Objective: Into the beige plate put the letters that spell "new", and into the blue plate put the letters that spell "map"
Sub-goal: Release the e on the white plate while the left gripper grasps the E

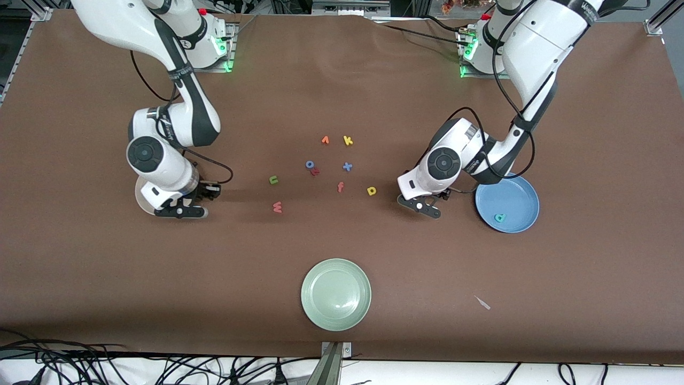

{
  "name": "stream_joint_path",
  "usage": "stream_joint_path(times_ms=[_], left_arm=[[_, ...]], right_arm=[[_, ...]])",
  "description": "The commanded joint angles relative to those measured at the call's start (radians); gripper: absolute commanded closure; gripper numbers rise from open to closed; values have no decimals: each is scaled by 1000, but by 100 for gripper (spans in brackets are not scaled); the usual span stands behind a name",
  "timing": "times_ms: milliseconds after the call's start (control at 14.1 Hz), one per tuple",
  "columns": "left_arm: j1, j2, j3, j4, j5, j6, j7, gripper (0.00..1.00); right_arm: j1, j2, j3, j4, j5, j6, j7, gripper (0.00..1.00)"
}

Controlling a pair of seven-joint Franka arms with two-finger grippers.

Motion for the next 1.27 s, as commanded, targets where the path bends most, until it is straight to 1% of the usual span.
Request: stream_joint_path(times_ms=[0, 212, 354, 424, 495, 566, 636, 707, 778, 848, 919, 1061, 1202], left_arm=[[-21, -18, -1, -15, 37, 9, -4, 3], [-33, -14, -9, -15, 36, 12, -12, 3], [-46, -12, -9, -20, 38, 12, -15, 3], [-52, -12, -9, -29, 41, 12, -15, 10], [-58, -12, -9, -35, 48, 12, -13, 17], [-66, -12, -7, -41, 51, 12, -10, 26], [-66, -12, -7, -43, 54, 10, 0, 36], [-61, -12, -9, -43, 54, 10, 0, 60], [-60, -12, -7, -40, 53, 9, -1, 77], [-50, -14, -9, -40, 54, 7, 0, 90], [-46, -17, -9, -38, 54, 4, 0, 98], [-41, -31, -7, -31, 54, -7, 9, 100], [-8, -55, -6, 3, 53, -53, 113, 99]], right_arm=[[1, -79, -48, -98, 35, 5, -128, 80], [1, -90, -101, -140, 40, 6, -211, 79], [0, -78, -123, -140, 43, 6, -260, 75], [-12, -64, -124, -135, 43, 5, -278, 70], [-18, -57, -124, -131, 45, 5, -281, 47], [-19, -55, -123, -118, 70, -6, -275, 0], [-14, -52, -121, -102, 112, -20, -275, 0], [-6, -54, -118, -91, 167, -38, -259, 0], [6, -54, -117, -72, 201, -50, -246, 0], [18, -52, -112, -65, 209, -60, -220, 0], [30, -51, -109, -57, 209, -60, -185, 0], [73, -46, -97, -34, 209, -60, -107, 0], [110, -23, -82, 1, 210, -57, -32, 0]])
